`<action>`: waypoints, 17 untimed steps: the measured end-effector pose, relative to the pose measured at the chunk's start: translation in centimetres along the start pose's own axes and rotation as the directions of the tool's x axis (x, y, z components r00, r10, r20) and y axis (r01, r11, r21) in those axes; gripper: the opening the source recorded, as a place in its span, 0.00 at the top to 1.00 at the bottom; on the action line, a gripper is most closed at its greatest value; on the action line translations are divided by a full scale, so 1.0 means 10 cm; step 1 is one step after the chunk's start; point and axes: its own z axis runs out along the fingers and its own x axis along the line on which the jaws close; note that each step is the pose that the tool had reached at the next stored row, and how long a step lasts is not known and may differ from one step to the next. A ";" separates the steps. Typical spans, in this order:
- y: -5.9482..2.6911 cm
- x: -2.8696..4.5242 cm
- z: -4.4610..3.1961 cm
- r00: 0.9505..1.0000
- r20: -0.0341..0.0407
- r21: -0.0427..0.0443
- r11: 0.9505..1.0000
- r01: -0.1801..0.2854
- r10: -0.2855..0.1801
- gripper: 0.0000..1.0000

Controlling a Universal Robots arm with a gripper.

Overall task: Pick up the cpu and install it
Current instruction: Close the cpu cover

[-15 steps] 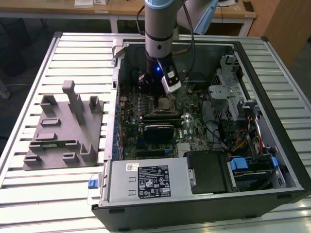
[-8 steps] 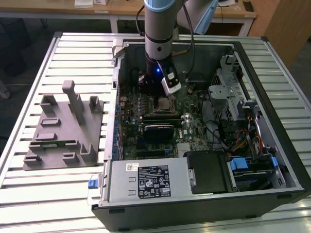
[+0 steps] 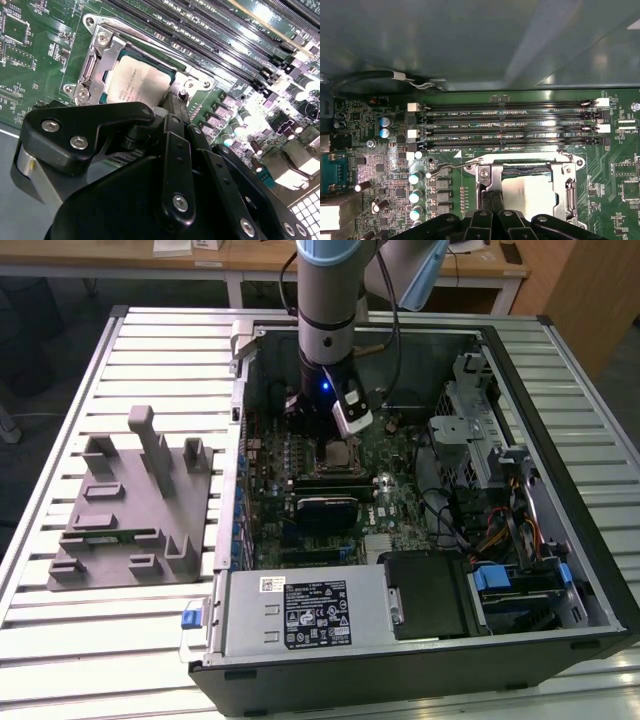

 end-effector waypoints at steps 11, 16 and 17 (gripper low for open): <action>0.002 -0.048 0.006 1.000 0.000 0.000 1.000 0.004 -0.004 0.89; 0.004 -0.052 0.000 1.000 0.000 -0.001 1.000 0.004 -0.004 0.89; 0.004 -0.052 -0.003 1.000 0.000 -0.002 1.000 0.004 -0.004 0.89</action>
